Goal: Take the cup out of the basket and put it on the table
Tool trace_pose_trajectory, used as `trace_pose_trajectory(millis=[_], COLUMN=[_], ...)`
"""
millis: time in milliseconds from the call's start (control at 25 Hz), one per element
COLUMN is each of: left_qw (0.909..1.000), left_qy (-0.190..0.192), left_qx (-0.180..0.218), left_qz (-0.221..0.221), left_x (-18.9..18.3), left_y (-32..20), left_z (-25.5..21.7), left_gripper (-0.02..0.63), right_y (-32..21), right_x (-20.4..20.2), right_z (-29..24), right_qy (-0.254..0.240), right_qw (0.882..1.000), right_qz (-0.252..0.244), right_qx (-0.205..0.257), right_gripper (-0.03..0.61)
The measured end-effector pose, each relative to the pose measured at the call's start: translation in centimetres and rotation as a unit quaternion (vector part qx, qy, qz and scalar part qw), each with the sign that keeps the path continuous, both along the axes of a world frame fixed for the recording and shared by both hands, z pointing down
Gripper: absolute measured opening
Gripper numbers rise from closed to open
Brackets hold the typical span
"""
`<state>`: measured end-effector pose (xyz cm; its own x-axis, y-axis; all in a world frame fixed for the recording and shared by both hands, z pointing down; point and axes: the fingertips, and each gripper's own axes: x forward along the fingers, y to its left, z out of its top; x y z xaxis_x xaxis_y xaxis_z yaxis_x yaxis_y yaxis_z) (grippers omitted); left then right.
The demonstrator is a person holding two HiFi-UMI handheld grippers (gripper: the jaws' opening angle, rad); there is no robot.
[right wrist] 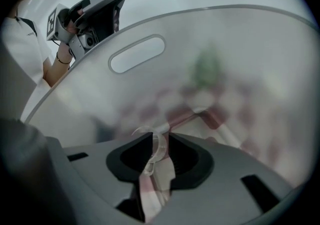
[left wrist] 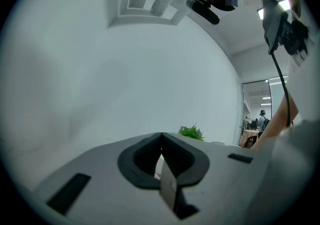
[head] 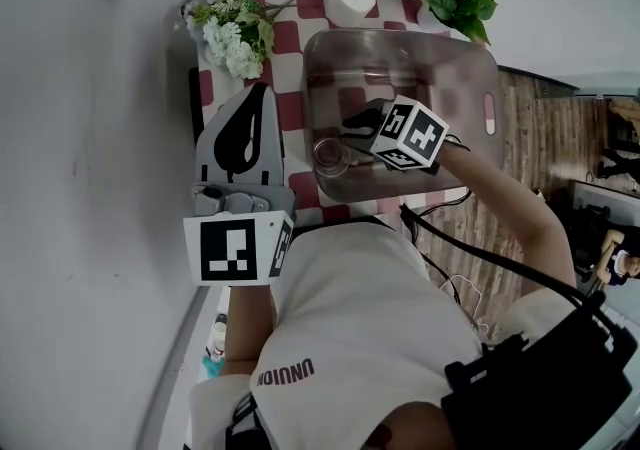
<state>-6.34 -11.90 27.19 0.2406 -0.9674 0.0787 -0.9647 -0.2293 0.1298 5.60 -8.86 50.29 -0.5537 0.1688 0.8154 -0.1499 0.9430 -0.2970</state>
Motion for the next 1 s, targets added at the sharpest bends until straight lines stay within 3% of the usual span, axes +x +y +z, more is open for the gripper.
trace_pose_trajectory(millis=[1000], left_qw=[0.9999], left_qy=[0.002], left_qx=[-0.001], left_qz=[-0.015], left_x=[-1.6], left_y=[-0.1], left_z=[0.3], left_gripper=[0.012], right_y=[1.5], right_x=[-0.7], right_z=[3.9], right_qy=[0.054], right_qw=[0.997], right_qz=[-0.047], right_qx=[0.004], right_gripper=[0.118])
